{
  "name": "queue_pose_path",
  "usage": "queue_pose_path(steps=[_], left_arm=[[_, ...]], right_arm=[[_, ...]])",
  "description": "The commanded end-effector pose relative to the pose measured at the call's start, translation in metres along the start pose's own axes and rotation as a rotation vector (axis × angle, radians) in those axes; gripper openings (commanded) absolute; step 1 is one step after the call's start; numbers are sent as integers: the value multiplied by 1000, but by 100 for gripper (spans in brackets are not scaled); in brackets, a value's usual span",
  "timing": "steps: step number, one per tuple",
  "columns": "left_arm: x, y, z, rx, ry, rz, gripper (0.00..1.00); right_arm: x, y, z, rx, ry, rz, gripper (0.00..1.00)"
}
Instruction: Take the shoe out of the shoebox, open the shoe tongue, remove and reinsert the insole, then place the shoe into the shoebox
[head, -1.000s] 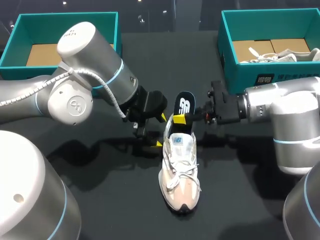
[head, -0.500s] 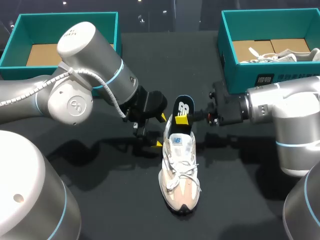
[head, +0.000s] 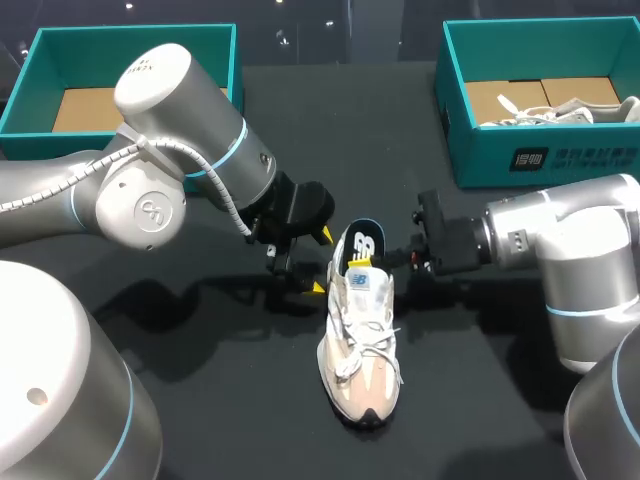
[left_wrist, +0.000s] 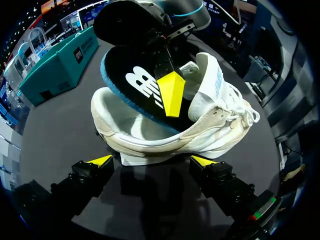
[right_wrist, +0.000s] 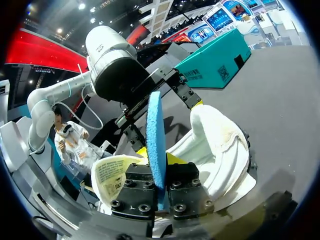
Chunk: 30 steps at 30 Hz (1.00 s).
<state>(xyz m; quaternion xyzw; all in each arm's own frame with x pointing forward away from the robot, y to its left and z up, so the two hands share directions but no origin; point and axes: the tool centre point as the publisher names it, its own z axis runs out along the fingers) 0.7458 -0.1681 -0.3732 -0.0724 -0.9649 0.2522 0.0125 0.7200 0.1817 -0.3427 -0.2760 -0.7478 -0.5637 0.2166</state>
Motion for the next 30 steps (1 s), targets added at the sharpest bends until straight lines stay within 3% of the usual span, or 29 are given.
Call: queue_pose_path(steps=[1,4,11,18,21,26,30], left_arm=[[0,0,1,-2,0,1,100],[0,0,1,-2,0,1,100],[0,0,1,-2,0,1,100],[0,0,1,-2,0,1,100],[0,0,1,-2,0,1,100],[0,0,1,-2,0,1,100],[0,0,1,-2,0,1,100]], right_arm=[[6,5,-2,-6,-13,-23,15],[9,12,-3,-4,-17,-51,27],[7,30,-14,5,-34,-96,27],[-2,43,-18,-8,-27,-111,15],[-5,47,-16,-10,-21,-115,0],[-11,46,-10,2,0,-91,0],[-13,34,-5,11,15,-51,0]])
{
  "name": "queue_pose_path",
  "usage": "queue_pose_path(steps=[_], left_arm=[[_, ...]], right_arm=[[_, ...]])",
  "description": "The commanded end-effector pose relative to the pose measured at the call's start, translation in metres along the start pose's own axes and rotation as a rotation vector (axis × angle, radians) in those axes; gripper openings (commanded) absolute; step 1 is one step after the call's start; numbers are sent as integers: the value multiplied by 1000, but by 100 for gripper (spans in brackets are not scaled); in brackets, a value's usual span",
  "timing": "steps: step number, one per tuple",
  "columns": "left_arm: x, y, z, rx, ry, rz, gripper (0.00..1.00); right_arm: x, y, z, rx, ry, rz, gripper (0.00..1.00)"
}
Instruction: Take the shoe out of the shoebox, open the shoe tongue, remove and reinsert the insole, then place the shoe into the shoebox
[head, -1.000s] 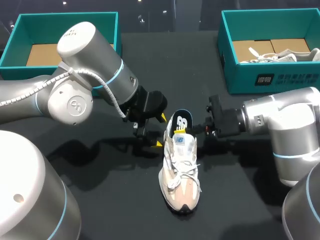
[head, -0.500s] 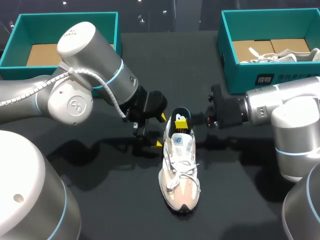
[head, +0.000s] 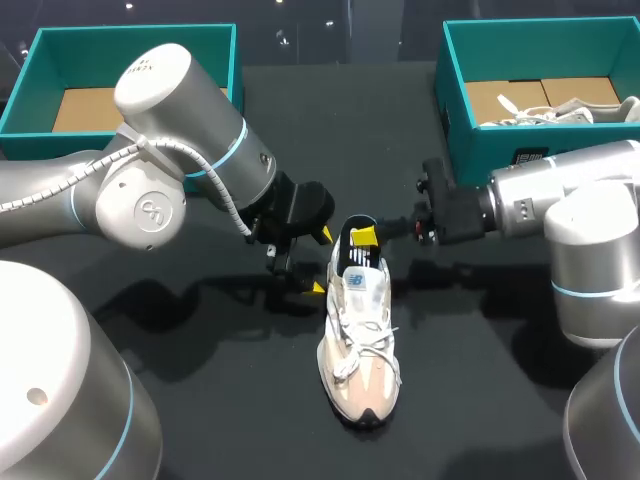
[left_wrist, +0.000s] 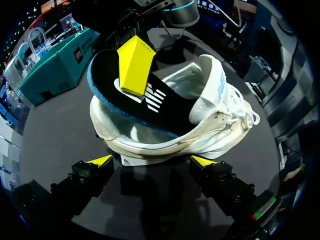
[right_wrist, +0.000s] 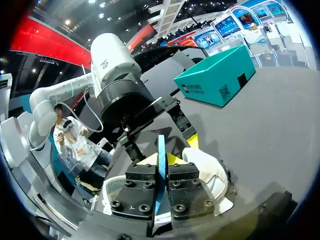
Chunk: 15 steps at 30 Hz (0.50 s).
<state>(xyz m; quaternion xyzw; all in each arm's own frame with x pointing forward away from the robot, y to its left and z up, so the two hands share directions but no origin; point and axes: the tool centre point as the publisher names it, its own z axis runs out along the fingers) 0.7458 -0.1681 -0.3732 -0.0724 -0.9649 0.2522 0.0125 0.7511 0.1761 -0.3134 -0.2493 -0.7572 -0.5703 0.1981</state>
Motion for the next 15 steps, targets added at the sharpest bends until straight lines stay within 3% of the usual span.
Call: queue_pose_path(steps=[1,9,14,15], left_arm=[[0,0,1,-2,0,1,100],[0,0,1,-2,0,1,100],[0,0,1,-2,0,1,100],[0,0,1,-2,0,1,100]], right_arm=[[-6,-11,9,11,15,30,0],[3,-35,12,36,-4,106,0],[7,-37,13,42,-16,117,0],[8,-35,13,42,-21,109,16]])
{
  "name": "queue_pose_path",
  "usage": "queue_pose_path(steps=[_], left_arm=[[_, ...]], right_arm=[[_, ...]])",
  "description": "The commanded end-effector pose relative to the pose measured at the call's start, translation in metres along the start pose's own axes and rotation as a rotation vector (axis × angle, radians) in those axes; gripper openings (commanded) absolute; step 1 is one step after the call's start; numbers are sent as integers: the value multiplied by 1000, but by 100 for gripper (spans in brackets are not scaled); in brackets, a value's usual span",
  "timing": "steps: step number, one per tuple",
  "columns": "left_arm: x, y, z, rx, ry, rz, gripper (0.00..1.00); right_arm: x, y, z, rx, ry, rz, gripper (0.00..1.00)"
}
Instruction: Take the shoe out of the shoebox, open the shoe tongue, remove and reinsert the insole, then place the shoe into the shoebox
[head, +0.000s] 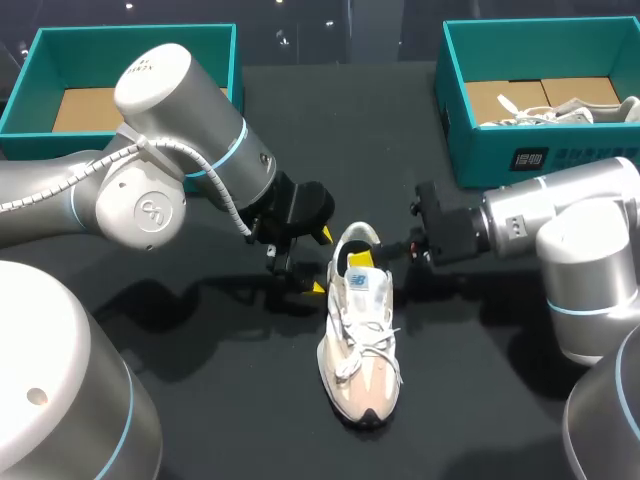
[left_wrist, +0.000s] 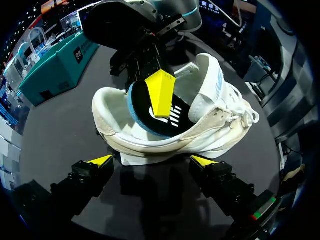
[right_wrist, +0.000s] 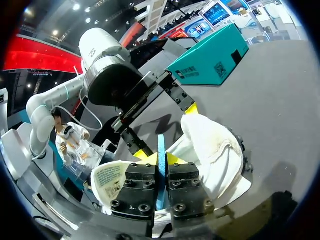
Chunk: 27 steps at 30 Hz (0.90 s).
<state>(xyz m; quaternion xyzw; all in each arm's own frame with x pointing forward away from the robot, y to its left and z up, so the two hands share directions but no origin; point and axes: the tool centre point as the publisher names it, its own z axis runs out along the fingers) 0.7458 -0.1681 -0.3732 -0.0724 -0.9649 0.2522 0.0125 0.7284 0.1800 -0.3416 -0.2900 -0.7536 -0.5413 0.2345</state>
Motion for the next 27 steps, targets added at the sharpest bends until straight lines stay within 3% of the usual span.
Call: queue_pose_path(steps=[1,3,19,22,23,24,27], left_arm=[[0,0,1,-2,0,1,100],[0,0,1,-2,0,1,100],[0,0,1,-2,0,1,100],[0,0,1,-2,0,1,100],[0,0,1,-2,0,1,100],[0,0,1,-2,0,1,100],[0,0,1,-2,0,1,100]], right_arm=[[7,1,1,-1,-20,-13,21],[9,4,-1,-3,-27,-27,29],[2,26,-17,3,-71,-73,26],[-1,28,-18,3,-69,-74,18],[-3,28,-17,3,-67,-71,4],[-4,28,-17,5,-66,-67,0],[-9,25,-12,17,-62,-49,0]])
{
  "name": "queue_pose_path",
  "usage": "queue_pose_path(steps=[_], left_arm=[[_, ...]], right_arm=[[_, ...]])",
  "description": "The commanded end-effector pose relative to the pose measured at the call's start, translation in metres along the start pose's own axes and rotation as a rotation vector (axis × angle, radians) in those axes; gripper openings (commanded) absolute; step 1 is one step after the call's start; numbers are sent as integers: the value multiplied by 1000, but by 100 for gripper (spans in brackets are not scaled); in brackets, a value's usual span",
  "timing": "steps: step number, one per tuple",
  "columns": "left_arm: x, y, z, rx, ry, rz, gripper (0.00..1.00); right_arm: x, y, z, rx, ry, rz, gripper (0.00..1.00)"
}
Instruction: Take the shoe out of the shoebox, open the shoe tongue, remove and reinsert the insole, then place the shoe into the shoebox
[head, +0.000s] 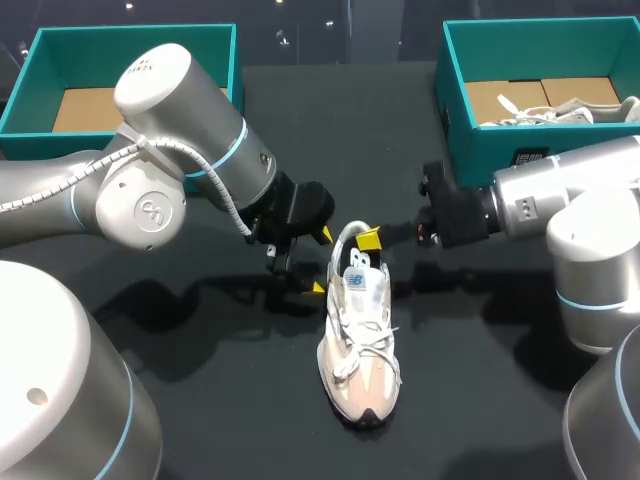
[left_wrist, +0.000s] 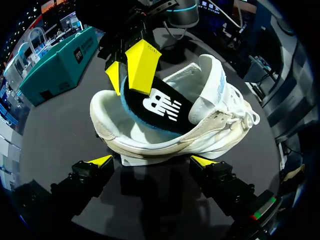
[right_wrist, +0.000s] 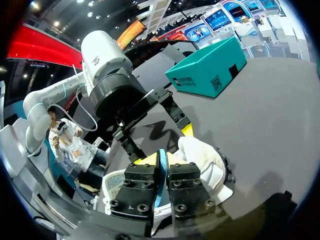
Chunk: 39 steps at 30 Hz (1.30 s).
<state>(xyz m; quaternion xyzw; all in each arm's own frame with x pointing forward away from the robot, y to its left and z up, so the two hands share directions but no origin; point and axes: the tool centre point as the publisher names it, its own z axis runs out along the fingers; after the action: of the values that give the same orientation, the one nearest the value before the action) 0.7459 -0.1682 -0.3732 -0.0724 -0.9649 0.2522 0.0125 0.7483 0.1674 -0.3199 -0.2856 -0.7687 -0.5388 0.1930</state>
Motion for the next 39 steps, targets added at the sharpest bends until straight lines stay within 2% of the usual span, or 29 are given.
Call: queue_pose_path(steps=[1,9,14,15,17,19,27,39], left_arm=[[0,0,1,-2,0,1,100],[0,0,1,-2,0,1,100],[0,0,1,-2,0,1,100],[0,0,1,-2,0,1,100],[0,0,1,-2,0,1,100],[0,0,1,-2,0,1,100],[0,0,1,-2,0,1,100],[6,1,-21,13,37,57,100]], right_arm=[[-6,-2,9,23,11,14,0],[1,-18,17,64,19,61,0],[8,-17,13,76,-8,61,0],[10,-15,11,75,-15,57,8],[12,-13,7,68,-22,49,34],[13,-12,3,64,-35,44,43],[16,-8,-16,75,-92,50,44],[10,-16,-46,85,-139,117,43]])
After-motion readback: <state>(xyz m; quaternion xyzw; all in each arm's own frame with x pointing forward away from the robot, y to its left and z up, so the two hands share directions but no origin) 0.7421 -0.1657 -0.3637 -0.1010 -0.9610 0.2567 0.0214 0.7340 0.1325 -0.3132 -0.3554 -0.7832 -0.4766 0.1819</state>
